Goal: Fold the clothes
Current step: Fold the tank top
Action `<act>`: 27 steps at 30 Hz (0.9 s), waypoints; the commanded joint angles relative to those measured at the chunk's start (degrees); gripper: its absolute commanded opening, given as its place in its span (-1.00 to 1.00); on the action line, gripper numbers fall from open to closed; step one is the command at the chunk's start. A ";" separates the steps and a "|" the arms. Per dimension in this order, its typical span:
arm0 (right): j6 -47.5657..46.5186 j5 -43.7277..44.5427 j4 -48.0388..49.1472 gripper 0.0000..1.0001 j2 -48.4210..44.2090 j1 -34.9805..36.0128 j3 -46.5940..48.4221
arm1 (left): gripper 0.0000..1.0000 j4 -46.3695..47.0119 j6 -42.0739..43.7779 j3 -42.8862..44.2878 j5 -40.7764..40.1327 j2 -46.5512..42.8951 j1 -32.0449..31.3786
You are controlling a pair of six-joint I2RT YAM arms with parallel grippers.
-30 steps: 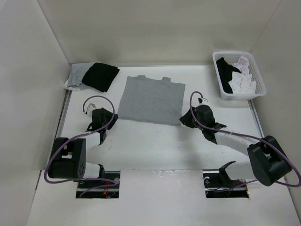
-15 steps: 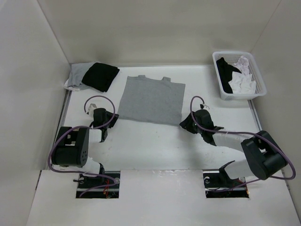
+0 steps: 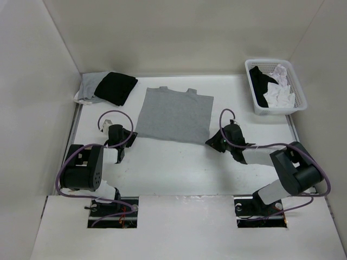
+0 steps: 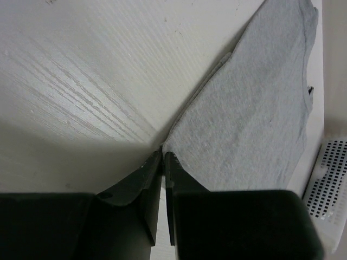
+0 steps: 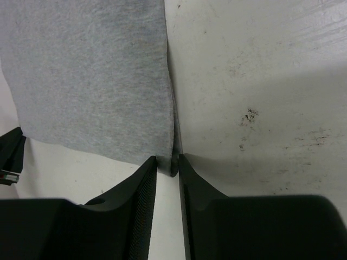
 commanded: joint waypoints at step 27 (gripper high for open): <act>-11.92 25.58 -51.02 -0.94 -56.45 24.73 26.02 | -0.96 -42.17 11.81 22.04 -10.67 -63.44 -10.52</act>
